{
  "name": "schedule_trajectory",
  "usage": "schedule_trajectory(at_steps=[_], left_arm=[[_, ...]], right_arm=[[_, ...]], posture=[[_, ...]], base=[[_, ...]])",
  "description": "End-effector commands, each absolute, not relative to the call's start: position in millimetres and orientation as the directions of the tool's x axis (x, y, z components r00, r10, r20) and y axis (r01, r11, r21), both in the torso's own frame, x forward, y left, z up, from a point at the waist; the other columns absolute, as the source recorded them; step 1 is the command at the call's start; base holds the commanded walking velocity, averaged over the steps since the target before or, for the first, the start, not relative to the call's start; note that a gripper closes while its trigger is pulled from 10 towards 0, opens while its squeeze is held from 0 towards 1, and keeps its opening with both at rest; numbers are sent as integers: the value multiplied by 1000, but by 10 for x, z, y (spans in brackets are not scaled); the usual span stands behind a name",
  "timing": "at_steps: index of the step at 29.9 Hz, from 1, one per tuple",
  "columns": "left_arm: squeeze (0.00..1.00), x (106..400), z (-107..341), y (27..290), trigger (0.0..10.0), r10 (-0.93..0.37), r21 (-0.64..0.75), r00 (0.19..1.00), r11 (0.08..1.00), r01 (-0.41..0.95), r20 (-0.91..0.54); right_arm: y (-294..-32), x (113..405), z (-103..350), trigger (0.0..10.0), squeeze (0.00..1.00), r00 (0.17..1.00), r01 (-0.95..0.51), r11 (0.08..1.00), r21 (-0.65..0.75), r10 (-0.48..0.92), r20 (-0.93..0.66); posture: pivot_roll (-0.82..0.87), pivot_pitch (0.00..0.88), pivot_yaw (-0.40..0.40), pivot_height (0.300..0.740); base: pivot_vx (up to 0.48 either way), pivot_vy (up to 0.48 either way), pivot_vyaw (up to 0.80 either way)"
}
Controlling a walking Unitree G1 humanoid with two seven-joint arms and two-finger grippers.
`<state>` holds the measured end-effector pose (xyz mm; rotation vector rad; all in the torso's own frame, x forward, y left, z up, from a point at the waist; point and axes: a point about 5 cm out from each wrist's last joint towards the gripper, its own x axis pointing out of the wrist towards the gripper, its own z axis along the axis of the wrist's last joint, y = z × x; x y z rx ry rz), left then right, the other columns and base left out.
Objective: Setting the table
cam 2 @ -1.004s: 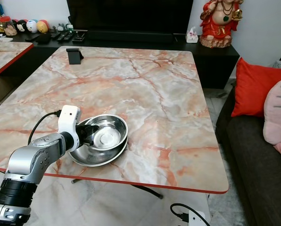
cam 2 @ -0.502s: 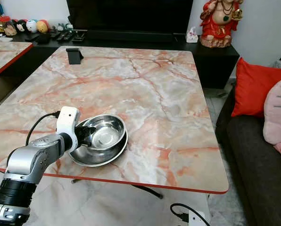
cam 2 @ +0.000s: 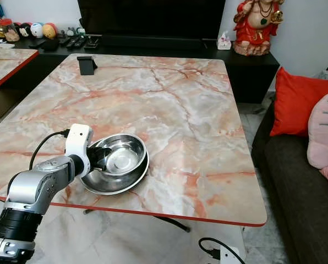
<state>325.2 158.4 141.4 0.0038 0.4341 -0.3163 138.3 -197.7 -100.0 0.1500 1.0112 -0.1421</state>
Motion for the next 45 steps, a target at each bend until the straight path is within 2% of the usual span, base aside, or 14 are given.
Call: schedule_trajectory(at_steps=[1,11,21,23,25,31,34,35,38,39,42,45], left_arm=[[0,3269,1425,1635,10000,-270,-31,862,958,284,-428],[0,3261,1403,1662,10000,-242,39,864,957,288,-442],[0,3278,1448,1643,10000,-243,29,879,960,279,-410],[0,3291,1482,1637,10000,-248,17,891,961,275,-380],[0,3314,1573,1607,10000,-281,-42,916,959,281,-285],[0,3302,1641,1610,10000,-294,-92,933,955,281,-208],[0,3306,1776,1645,10000,-276,-138,958,955,263,-81],[0,3324,1840,1736,10000,-196,-125,980,973,193,-15],[0,3336,1887,1860,10000,-93,-48,994,994,96,48],[0,3332,1892,1968,10000,-21,51,997,999,17,79],[0,3285,1900,2057,10000,17,142,991,989,-36,135],[0,3250,1889,2067,10000,9,158,985,987,-37,171]], right_arm=[[-1982,1358,-1010,10000,0,510,182,982,54,-47,-859],[-1983,1357,-1010,10000,0,510,181,982,55,-46,-859],[-1982,1358,-1010,10000,0,511,181,982,55,-46,-859],[-1982,1358,-1010,10000,0,511,182,982,56,-46,-858],[-1981,1358,-1010,10000,0,511,184,981,56,-46,-858],[-1981,1358,-1010,10000,0,513,185,981,57,-47,-857],[-1983,1361,-1007,10000,0,520,194,979,59,-52,-853],[-1983,1362,-1006,10000,0,522,196,979,60,-53,-851],[-1984,1365,-1004,10000,0,526,200,978,61,-55,-849],[-1982,1368,-1003,10000,0,529,202,978,62,-55,-847],[-1981,1373,-999,10000,0,536,209,976,66,-58,-842],[-1981,1374,-999,10000,0,537,209,976,66,-58,-842]], posture=[[15,0,-18,740],[17,0,-19,740],[16,0,-18,740],[16,0,-18,740],[17,0,-18,740],[16,0,-18,740],[16,0,-18,740],[16,0,-18,740],[16,0,-18,740],[16,0,-18,740],[18,0,-16,740],[18,0,-16,740]], base=[[0,0,0],[0,0,0],[0,0,0],[0,0,0],[0,0,0],[0,0,0],[0,0,0],[0,0,0],[0,0,0],[0,0,0],[0,0,0],[0,0,0]])
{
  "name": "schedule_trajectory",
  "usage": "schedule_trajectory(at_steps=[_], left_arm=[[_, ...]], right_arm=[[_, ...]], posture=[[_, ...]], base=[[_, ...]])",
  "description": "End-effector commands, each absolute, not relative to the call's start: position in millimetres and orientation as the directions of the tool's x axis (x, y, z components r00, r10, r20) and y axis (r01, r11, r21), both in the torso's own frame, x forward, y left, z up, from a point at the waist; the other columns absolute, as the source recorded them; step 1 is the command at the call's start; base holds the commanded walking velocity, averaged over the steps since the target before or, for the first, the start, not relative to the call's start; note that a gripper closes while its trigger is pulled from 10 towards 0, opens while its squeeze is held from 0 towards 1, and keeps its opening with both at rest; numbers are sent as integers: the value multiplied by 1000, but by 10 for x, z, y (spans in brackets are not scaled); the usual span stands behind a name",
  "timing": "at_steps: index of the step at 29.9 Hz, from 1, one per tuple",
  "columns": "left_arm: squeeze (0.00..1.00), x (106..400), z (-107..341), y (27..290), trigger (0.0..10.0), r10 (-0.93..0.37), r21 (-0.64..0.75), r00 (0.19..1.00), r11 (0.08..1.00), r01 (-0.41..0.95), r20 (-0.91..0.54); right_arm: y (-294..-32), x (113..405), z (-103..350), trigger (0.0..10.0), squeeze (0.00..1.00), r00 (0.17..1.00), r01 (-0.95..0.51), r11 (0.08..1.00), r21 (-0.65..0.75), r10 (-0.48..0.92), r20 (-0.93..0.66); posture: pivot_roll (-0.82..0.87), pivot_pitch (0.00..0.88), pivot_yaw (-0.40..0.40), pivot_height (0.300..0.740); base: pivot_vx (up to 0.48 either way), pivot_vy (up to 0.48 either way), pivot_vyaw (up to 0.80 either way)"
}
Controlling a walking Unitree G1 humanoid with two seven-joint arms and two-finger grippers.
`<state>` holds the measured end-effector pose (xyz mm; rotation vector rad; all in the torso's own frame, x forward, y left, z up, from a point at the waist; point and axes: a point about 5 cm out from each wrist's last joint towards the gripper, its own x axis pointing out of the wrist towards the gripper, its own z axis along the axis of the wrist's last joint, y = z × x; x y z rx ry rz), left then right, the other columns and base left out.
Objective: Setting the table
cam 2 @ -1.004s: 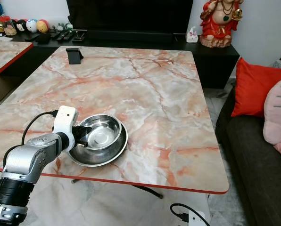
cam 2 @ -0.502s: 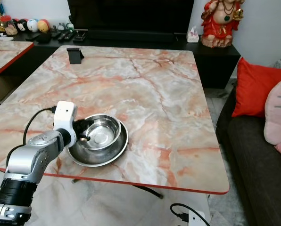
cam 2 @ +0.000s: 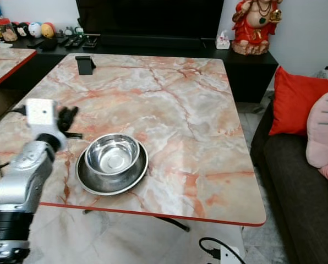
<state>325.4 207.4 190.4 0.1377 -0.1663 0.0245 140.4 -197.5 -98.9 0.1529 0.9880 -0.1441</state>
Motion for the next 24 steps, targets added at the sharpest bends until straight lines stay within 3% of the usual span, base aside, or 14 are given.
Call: schedule_trajectory(at_steps=[1,8,14,24], left_arm=[[0,3237,1880,2068,10000,7,160,983,986,-36,184],[0,3136,1696,1832,10000,-143,294,970,952,81,194],[0,3123,1596,1839,10000,-124,285,975,956,68,182],[0,3152,1634,1893,10000,-84,237,975,971,33,207]], right_arm=[[-1981,1374,-998,10000,0,537,209,976,65,-59,-841],[-1986,1371,-999,10000,0,537,210,976,59,-65,-841],[-1992,1371,-997,10000,0,538,213,975,57,-68,-840],[-1993,1372,-996,10000,0,539,213,975,56,-69,-839]], posture=[[18,0,-16,740],[13,0,-15,740],[11,0,-17,740],[13,0,-17,740]], base=[[0,0,0],[0,0,0],[0,0,0],[0,333,0]])
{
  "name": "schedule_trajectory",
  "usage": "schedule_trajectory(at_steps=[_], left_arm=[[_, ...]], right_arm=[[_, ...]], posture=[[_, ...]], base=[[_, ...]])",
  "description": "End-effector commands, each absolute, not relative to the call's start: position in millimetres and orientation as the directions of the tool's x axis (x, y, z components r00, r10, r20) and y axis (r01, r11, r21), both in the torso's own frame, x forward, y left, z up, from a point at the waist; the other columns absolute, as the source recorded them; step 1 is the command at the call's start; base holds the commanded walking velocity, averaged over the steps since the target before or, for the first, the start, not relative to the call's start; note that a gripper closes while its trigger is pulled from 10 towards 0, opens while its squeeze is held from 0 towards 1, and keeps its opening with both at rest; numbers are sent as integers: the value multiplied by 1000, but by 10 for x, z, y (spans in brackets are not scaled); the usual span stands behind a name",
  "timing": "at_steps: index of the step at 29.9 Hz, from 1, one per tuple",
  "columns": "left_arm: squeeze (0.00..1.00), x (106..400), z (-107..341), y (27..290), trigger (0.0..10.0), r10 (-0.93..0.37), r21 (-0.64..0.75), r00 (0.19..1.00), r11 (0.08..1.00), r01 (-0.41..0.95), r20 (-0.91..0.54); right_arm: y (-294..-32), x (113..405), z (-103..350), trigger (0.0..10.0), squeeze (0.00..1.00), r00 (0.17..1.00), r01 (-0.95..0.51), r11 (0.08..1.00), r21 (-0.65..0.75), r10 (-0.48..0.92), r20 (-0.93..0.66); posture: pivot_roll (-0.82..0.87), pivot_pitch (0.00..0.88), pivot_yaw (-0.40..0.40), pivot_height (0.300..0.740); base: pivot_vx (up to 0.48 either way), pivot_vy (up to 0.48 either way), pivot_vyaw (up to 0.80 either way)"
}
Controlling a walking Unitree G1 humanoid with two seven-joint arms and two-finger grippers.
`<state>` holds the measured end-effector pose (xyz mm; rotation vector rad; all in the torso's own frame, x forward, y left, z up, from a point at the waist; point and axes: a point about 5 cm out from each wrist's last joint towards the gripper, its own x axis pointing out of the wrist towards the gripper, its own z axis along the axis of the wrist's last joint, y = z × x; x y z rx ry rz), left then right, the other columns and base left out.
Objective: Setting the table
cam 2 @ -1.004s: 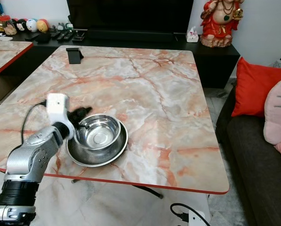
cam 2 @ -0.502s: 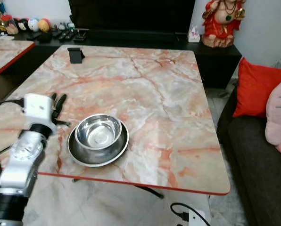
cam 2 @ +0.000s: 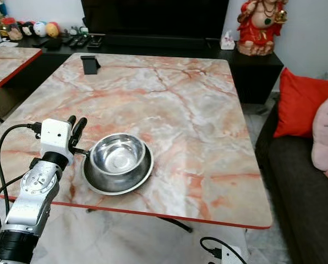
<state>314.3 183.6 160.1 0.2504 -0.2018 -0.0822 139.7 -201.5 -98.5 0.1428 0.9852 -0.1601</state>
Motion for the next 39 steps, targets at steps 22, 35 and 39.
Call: schedule_trajectory(at_steps=[22,35,39], left_arm=[[0,3161,1616,1900,10000,-70,232,976,972,21,206],[0,3118,1547,1892,10000,-65,224,980,974,21,191],[0,3083,1502,1882,10000,-64,223,982,974,23,179]], right_arm=[[-1991,1374,-996,10000,0,540,212,976,56,-69,-839],[-1982,1341,-1008,10000,0,533,194,980,53,-60,-844],[-1970,1316,-1018,10000,0,527,186,981,52,-55,-848]], posture=[[17,0,-17,740],[16,0,-8,740],[24,0,-4,740]], base=[[0,373,0],[0,383,0],[0,382,0]])
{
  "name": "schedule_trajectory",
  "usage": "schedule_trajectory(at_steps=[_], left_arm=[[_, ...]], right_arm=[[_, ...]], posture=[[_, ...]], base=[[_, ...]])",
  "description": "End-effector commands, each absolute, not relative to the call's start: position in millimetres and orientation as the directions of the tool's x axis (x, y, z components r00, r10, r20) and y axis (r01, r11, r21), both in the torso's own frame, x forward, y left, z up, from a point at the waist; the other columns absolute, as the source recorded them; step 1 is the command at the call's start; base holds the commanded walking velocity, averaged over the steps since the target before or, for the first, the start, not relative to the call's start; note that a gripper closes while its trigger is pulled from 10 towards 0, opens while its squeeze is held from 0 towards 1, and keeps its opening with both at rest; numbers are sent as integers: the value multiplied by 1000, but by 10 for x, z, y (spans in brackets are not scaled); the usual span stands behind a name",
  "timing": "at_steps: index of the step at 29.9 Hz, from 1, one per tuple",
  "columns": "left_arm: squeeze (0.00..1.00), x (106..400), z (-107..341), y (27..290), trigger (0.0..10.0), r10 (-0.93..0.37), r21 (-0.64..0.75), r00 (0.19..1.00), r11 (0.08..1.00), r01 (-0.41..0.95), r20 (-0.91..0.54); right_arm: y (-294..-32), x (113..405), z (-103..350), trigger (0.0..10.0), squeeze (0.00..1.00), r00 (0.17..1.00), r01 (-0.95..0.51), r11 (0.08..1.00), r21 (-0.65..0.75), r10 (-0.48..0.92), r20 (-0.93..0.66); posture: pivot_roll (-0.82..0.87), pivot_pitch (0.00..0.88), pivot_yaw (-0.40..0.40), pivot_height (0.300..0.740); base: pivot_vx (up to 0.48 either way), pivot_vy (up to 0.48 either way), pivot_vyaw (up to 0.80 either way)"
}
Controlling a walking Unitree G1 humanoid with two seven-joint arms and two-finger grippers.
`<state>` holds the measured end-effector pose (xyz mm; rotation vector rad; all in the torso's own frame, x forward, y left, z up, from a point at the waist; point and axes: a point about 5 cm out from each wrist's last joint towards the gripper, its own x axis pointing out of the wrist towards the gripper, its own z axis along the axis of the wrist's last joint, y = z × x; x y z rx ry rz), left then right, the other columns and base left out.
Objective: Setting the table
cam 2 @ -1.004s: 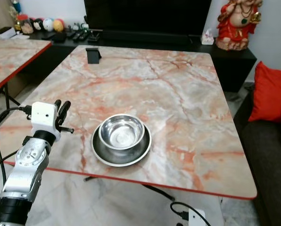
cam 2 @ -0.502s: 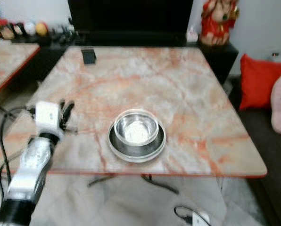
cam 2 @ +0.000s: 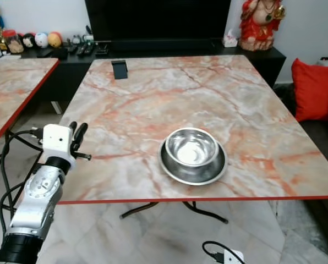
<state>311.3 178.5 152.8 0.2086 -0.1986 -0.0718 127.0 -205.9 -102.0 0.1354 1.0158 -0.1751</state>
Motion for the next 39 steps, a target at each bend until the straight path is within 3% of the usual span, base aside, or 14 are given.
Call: schedule_trajectory(at_steps=[1,29,39], left_arm=[[0,3083,1505,1874,10000,-65,220,982,975,25,179],[0,3061,1512,2012,10000,8,226,984,973,-49,179],[0,3052,1520,2004,10000,9,236,981,970,-55,191]], right_arm=[[-1966,1312,-1020,10000,0,528,185,981,53,-53,-848],[-1980,1400,-984,10000,0,558,196,979,52,-68,-827],[-1966,1408,-983,10000,0,561,189,980,60,-58,-826]], posture=[[23,0,-3,740],[34,0,-8,740],[36,0,-5,740]], base=[[0,382,0],[0,382,0],[0,0,728]])
